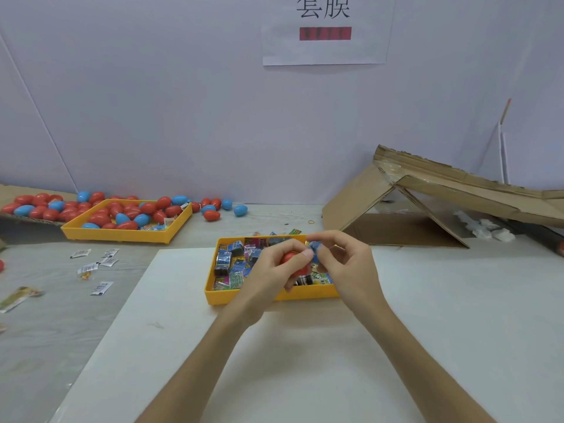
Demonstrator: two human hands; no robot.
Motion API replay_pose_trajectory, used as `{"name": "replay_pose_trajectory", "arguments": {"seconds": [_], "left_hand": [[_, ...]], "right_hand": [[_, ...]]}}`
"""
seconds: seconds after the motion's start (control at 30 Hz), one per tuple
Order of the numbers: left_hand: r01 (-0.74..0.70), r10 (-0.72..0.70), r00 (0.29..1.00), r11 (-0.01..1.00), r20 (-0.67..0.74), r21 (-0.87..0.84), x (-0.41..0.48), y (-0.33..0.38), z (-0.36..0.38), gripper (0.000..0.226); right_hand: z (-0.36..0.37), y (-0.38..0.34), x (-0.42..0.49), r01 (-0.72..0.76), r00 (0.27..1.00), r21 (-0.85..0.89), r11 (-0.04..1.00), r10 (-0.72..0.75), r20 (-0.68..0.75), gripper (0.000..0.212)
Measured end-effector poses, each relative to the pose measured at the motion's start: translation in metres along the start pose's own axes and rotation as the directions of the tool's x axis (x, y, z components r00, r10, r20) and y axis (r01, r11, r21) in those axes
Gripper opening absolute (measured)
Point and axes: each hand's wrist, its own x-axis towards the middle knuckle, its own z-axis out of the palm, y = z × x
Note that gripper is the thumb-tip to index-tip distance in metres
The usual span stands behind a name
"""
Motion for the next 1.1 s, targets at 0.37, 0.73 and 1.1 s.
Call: {"name": "replay_pose_trajectory", "arguments": {"seconds": [0.37,0.73,1.1], "left_hand": [[0.050,-0.041,0.998,0.975,0.044,-0.218,-0.001,0.001,-0.007,0.027],[0.179,-0.115,0.972,0.928,0.204,-0.327,-0.001,0.001,-0.008,0.037],[0.255,-0.226,0.967,0.894,0.120,-0.367,-0.003,0.007,0.002,0.012]], "right_hand": [[0.000,-0.004,0.000,0.025,0.998,0.038,0.999,-0.027,0.054,0.018],[-0.008,-0.011,0.003,-0.026,0.998,0.153,0.988,0.016,0.064,0.040],[-0.004,-0.010,0.001,0.003,1.000,0.119,0.993,-0.006,0.023,0.024]]}}
